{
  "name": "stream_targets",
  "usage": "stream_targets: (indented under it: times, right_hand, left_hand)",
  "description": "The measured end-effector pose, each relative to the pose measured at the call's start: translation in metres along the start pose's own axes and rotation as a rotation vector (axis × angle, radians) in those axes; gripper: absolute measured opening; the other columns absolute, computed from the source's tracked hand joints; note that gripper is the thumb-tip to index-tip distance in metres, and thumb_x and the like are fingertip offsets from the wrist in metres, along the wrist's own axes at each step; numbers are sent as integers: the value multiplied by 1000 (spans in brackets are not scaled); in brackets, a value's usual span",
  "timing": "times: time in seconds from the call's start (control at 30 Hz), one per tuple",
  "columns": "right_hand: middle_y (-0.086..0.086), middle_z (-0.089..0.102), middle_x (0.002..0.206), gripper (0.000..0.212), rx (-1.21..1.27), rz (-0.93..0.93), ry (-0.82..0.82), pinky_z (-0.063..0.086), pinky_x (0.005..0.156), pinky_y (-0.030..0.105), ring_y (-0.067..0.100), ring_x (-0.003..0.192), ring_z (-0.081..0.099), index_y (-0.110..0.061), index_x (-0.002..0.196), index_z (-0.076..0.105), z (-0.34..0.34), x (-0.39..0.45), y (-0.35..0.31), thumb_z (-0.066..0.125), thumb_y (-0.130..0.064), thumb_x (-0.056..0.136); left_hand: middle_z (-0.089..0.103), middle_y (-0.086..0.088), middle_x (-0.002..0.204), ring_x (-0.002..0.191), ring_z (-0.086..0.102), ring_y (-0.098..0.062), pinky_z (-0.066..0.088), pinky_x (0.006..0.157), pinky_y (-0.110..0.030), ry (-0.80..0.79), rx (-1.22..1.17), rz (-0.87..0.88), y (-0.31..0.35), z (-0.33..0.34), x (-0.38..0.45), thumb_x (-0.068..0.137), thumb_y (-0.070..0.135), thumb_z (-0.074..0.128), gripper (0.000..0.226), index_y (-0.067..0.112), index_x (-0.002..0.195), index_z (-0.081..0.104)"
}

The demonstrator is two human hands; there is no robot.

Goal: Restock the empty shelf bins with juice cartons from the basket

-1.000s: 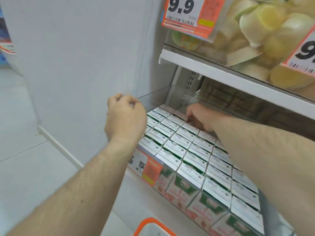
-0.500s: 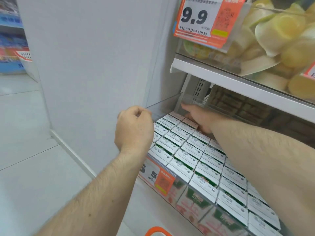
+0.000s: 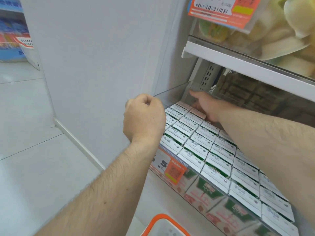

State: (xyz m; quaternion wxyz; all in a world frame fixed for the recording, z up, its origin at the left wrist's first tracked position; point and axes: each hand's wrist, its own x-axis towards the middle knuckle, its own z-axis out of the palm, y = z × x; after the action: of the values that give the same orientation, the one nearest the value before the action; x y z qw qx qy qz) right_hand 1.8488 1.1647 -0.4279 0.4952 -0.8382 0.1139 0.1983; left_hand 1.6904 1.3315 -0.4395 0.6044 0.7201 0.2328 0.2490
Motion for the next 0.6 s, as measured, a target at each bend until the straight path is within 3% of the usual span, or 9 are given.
stream_targets:
  times: [0.1, 0.23, 0.3, 0.37, 0.43, 0.47, 0.53, 0.6]
  right_hand:
    - [9, 62, 73, 69, 49, 14, -32, 46, 64, 30, 24, 62, 59, -9, 76, 61, -2, -2, 2, 44, -76, 85]
    - [17, 67, 106, 86, 75, 18, -100, 50, 79, 38, 31, 94, 65, -3, 115, 59, -13, -8, 6, 36, -80, 84]
    - [15, 68, 112, 94, 3, 42, -14, 53, 82, 42, 31, 96, 66, -9, 124, 57, -20, -15, 8, 35, -87, 77]
    - [14, 66, 118, 98, -172, 46, 109, 45, 91, 44, 31, 95, 65, -17, 120, 58, -30, -26, 15, 33, -95, 67]
    - [8, 62, 109, 94, -282, 83, 128, 40, 83, 43, 26, 78, 57, -24, 106, 59, -36, -44, 24, 29, -100, 60]
    - [6, 61, 109, 97, -349, 105, 116, 41, 81, 42, 25, 80, 57, -25, 107, 60, -37, -55, 28, 27, -101, 58]
    - [3, 49, 139, 104, -478, 122, 109, 38, 102, 49, 28, 121, 52, -27, 136, 49, -34, -73, 35, 22, -98, 65]
    - [1, 24, 161, 101, -500, 119, 91, 17, 117, 55, 29, 146, 24, -32, 153, 24, -26, -87, 36, 19, -93, 74]
  left_hand:
    - [64, 13, 100, 74, 55, -1, 39, 64, -28, 11, -8, 16, 0, 0, 1, 84, 24, 45, 21, 23, 71, 62]
    - [64, 11, 100, 75, 57, -4, 43, 66, -30, -21, -17, 38, -1, -1, 1, 83, 23, 45, 20, 19, 72, 62]
    - [64, 8, 101, 78, 58, -6, 47, 72, -32, -67, -47, 30, -1, -5, 5, 81, 22, 45, 20, 18, 74, 63]
    - [59, 5, 99, 86, 56, -14, 47, 83, -38, -92, -37, 59, 1, -10, 2, 80, 24, 44, 18, 20, 67, 56]
    - [45, 7, 101, 98, 44, -18, 35, 94, -39, 18, 148, 249, -3, -12, -13, 82, 30, 43, 15, 27, 72, 53]
    - [40, 6, 103, 100, 39, -18, 29, 95, -37, 70, 215, 393, -7, -13, -26, 83, 33, 42, 16, 27, 79, 56]
    - [45, 2, 103, 99, 40, -19, 25, 91, -35, 33, 239, 691, -20, -10, -55, 83, 35, 41, 24, 21, 88, 60]
    - [54, -2, 102, 97, 45, -21, 27, 89, -35, -63, 272, 875, -37, -2, -77, 84, 35, 41, 29, 17, 90, 63]
